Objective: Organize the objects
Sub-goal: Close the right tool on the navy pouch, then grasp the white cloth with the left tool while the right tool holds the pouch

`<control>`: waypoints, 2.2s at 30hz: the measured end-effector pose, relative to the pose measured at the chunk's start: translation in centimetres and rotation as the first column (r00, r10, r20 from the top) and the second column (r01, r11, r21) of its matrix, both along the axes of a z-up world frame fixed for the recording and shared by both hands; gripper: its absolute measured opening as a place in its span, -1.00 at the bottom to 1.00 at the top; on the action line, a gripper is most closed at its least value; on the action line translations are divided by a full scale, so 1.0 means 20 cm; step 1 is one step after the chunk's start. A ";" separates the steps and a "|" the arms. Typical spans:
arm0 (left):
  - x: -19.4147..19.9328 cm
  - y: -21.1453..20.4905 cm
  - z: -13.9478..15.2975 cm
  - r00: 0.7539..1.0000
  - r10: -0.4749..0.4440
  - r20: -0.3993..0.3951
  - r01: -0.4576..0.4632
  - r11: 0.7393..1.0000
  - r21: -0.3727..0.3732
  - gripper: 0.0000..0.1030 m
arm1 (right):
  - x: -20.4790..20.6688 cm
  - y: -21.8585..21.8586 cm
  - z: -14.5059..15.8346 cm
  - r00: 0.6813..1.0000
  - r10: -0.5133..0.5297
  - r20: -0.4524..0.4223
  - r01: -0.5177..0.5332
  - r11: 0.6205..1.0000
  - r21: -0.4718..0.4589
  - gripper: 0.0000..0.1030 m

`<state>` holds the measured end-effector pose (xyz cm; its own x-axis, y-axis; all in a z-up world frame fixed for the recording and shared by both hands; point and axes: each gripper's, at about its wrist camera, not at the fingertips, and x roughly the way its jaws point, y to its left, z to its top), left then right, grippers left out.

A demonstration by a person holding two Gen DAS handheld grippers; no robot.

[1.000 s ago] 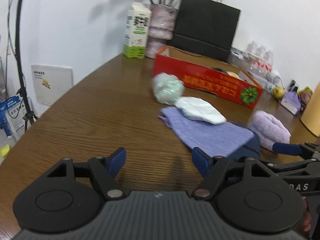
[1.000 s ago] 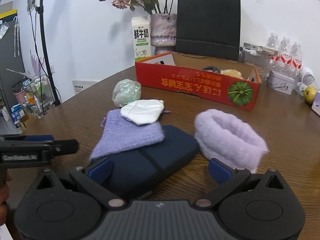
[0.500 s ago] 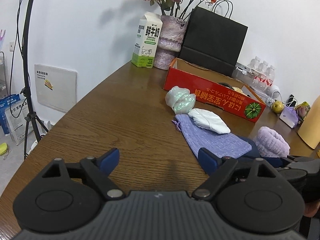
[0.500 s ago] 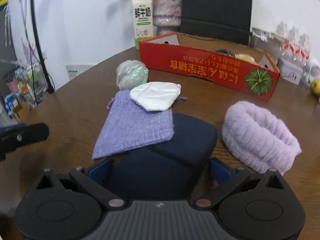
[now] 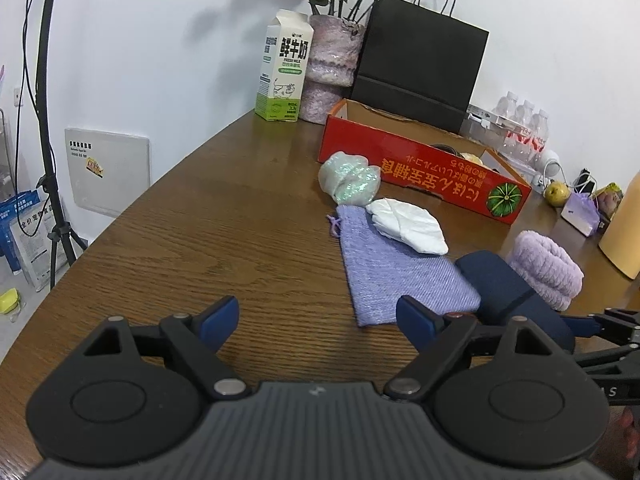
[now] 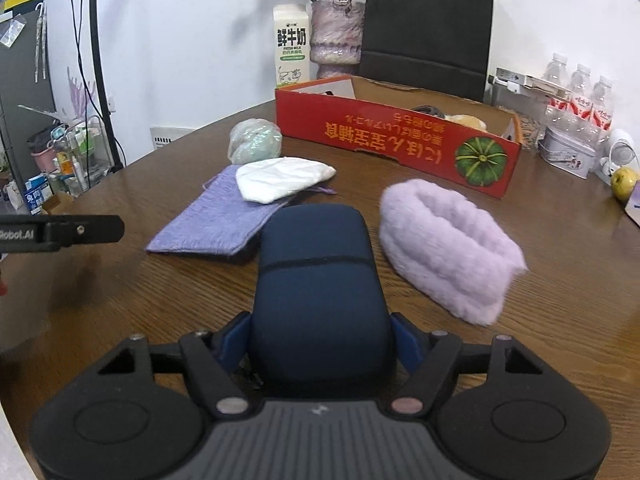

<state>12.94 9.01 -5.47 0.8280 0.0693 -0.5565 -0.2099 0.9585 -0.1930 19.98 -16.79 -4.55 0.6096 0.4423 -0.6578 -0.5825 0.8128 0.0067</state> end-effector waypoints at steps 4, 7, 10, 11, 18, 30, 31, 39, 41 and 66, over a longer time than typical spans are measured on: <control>0.05 -0.06 0.01 1.000 -0.009 -0.006 0.009 1.000 0.021 0.70 | 0.02 -0.02 -0.01 1.000 -0.008 0.005 0.008 1.000 0.002 0.64; 0.11 -0.12 0.03 0.999 -0.033 -0.015 0.033 0.999 0.042 0.74 | 0.05 0.01 -0.02 1.000 -0.004 0.009 0.004 1.000 0.010 0.69; 0.18 -0.19 0.04 0.998 -0.049 -0.029 0.050 0.997 0.060 0.90 | 0.09 0.02 -0.03 1.000 -0.014 0.027 0.014 1.000 0.007 0.67; 0.21 -0.21 0.04 0.998 -0.054 -0.033 0.056 0.996 0.070 0.92 | 0.10 0.02 -0.03 0.999 -0.015 0.036 0.014 1.000 0.008 0.66; 0.42 -0.30 -0.01 0.994 -0.037 -0.102 0.048 0.993 0.107 0.95 | 0.10 -0.01 -0.03 0.999 -0.015 0.042 0.013 0.999 0.041 0.42; 0.39 -0.33 -0.07 0.988 -0.096 -0.123 0.118 0.976 0.183 0.15 | 0.10 -0.01 -0.03 0.999 -0.017 0.040 0.015 0.999 0.044 0.44; 0.36 -0.32 -0.07 0.987 -0.104 -0.122 0.126 0.974 0.188 0.12 | 0.10 -0.02 -0.03 0.999 -0.016 0.040 0.014 0.999 0.045 0.43; 0.27 -0.26 0.04 0.991 -0.124 -0.048 0.132 0.966 0.221 0.54 | 0.10 -0.01 -0.03 0.999 -0.016 0.040 0.014 0.999 0.044 0.44; 0.31 -0.29 0.10 0.991 -0.133 -0.011 0.132 0.963 0.235 1.00 | 0.11 -0.01 -0.03 0.999 -0.017 0.040 0.015 0.999 0.043 0.46; 0.23 -0.25 0.03 0.982 -0.167 -0.088 0.180 0.967 0.178 0.27 | 0.12 -0.02 -0.04 0.999 -0.029 0.037 0.027 0.999 0.042 0.53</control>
<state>17.53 3.93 -4.88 0.7946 0.0348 -0.6061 -0.0442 0.9990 -0.0006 22.33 -17.21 -5.27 0.6461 0.4510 -0.6157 -0.5600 0.8283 0.0191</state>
